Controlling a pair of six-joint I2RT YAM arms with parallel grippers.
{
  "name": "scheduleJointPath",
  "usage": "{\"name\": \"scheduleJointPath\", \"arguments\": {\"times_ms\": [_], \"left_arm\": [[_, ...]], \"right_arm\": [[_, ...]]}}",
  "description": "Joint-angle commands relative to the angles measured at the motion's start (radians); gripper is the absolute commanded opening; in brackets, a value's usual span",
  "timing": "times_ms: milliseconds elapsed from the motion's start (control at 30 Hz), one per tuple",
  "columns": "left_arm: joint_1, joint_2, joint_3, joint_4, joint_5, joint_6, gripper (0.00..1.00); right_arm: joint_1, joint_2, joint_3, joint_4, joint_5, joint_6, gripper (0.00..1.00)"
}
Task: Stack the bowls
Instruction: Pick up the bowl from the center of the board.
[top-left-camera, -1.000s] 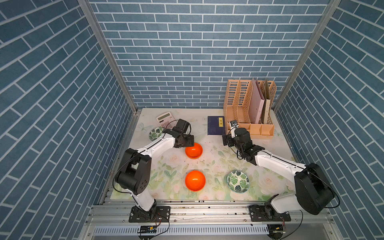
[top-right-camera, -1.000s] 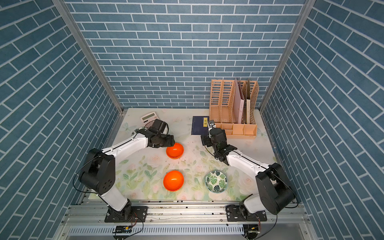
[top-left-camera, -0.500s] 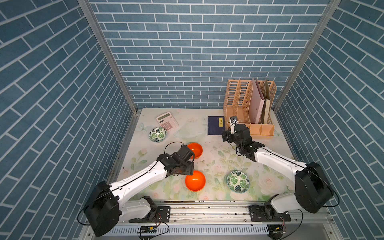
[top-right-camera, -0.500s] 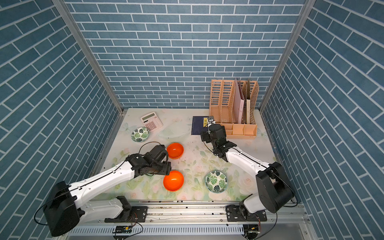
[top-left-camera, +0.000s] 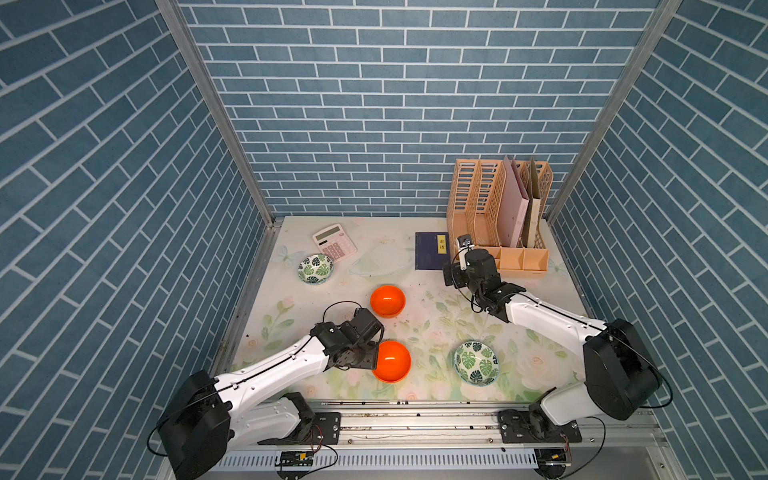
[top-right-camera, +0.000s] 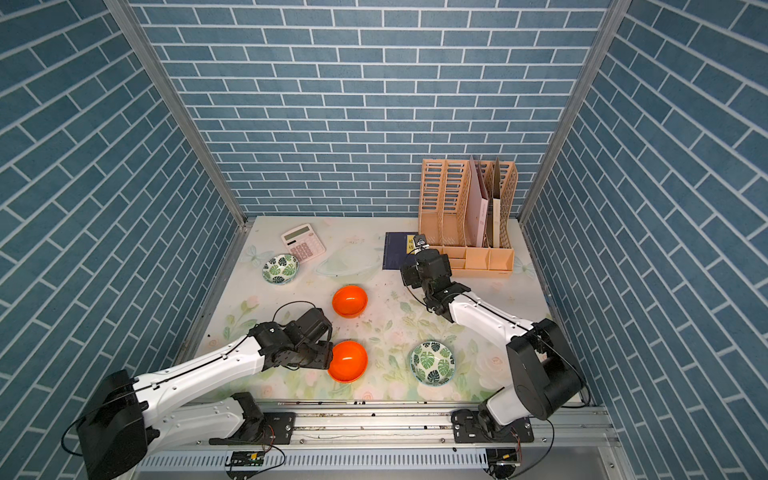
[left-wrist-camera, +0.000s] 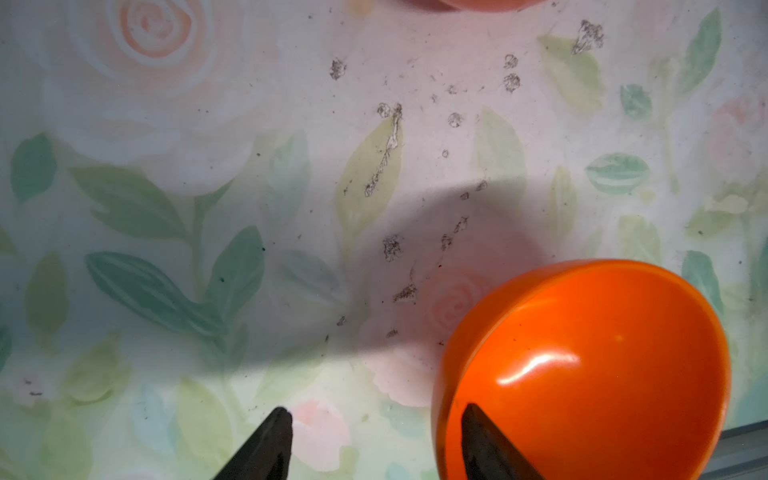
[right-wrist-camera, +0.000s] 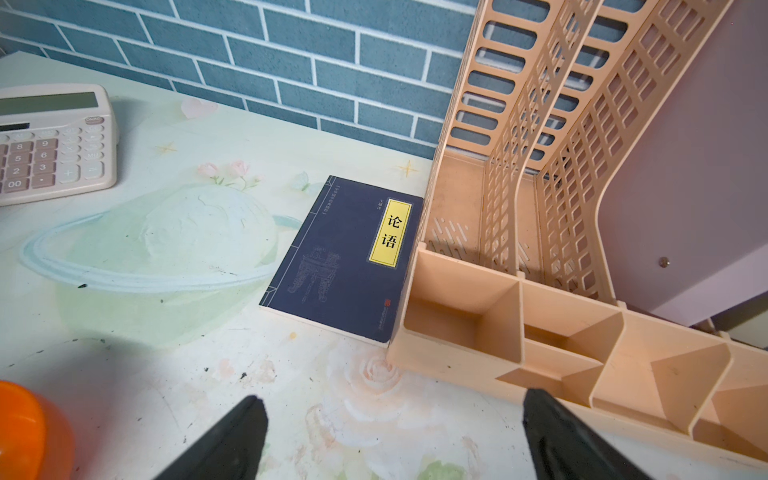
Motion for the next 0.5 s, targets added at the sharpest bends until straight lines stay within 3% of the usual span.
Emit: {"name": "scheduleJointPath", "arguments": {"times_ms": [0,167,467], "left_arm": [[-0.012,0.023,0.033,0.033,0.007,0.013,0.68],[-0.016,0.065,0.012,0.057,0.021,0.018,0.63],[-0.018,0.11,-0.007,0.108,0.038,0.027,0.41]], "right_arm": [[0.005,0.015,0.009,-0.003,0.011,-0.003,1.0],[0.004,0.015,-0.009,0.008,0.013,0.001,1.0],[0.005,0.007,-0.024,0.013,0.01,0.003,1.0]]}}
